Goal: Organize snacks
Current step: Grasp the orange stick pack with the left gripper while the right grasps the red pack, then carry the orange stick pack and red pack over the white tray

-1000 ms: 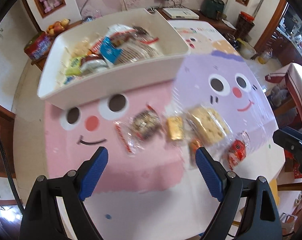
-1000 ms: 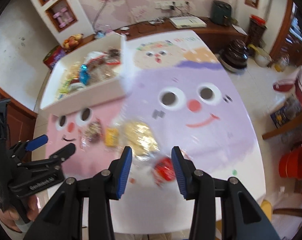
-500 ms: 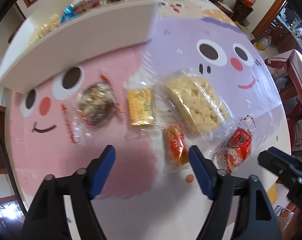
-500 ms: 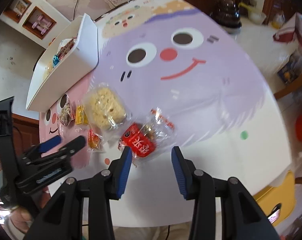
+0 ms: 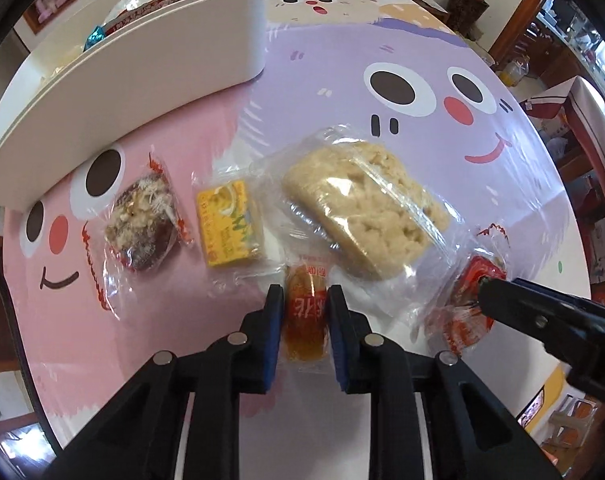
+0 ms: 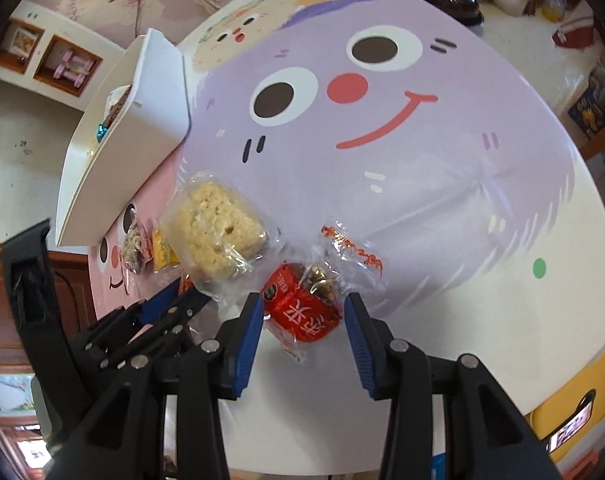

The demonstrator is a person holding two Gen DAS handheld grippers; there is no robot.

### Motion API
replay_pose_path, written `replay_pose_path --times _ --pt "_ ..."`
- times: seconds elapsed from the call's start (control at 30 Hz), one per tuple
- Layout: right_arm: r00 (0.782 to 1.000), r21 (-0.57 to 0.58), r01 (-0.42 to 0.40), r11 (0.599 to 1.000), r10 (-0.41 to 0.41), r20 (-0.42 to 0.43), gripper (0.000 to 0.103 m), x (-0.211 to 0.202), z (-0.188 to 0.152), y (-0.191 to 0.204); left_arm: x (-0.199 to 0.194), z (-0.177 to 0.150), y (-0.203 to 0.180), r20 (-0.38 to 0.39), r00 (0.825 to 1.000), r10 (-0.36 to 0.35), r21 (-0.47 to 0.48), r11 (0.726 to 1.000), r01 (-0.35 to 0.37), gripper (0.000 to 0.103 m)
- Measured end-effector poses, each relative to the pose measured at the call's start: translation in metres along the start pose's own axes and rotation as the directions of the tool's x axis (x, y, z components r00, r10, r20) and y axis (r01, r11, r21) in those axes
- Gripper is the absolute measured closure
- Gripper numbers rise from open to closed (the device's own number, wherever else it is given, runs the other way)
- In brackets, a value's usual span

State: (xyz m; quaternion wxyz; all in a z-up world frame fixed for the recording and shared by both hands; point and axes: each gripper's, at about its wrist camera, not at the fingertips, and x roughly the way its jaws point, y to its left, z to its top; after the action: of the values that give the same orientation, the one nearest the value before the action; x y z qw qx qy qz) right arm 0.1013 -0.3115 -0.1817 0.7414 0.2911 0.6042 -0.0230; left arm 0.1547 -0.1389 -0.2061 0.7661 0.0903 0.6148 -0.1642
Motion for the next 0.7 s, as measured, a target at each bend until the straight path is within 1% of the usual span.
replay_pose_path --times 0.17,0.27,0.33,0.43,0.53,0.7 --pt "1.0 0.008 0.024 1.0 -0.024 0.003 0.058 0.007 0.003 0.008 -0.004 -0.012 0.011 -0.011 1.0 0.0 -0.019 1.0 0.0 0.083" --pt "0.998 -0.007 0.067 0.998 -0.067 0.004 0.057 0.013 0.006 0.015 -0.007 -0.017 0.019 -0.015 1.0 -0.005 -0.031 1.0 0.005 0.083" --pt "0.995 -0.028 0.097 0.995 -0.097 0.007 0.052 0.015 0.006 0.019 -0.011 -0.023 0.021 -0.011 1.0 -0.004 -0.036 0.999 0.004 0.083" --pt "0.987 -0.086 0.161 0.983 -0.161 0.009 0.044 0.021 0.005 0.03 -0.016 -0.028 0.027 -0.007 1.0 -0.006 -0.049 0.999 0.006 0.083" --pt "0.973 -0.135 0.229 0.964 -0.228 0.023 0.041 0.027 0.001 0.04 -0.02 -0.03 0.033 -0.004 1.0 -0.011 -0.059 0.998 0.01 0.083" --pt "0.952 -0.19 0.307 0.933 -0.302 0.056 0.039 0.035 -0.006 0.053 -0.031 -0.034 0.044 0.008 1.0 -0.01 -0.071 0.997 0.011 0.083"
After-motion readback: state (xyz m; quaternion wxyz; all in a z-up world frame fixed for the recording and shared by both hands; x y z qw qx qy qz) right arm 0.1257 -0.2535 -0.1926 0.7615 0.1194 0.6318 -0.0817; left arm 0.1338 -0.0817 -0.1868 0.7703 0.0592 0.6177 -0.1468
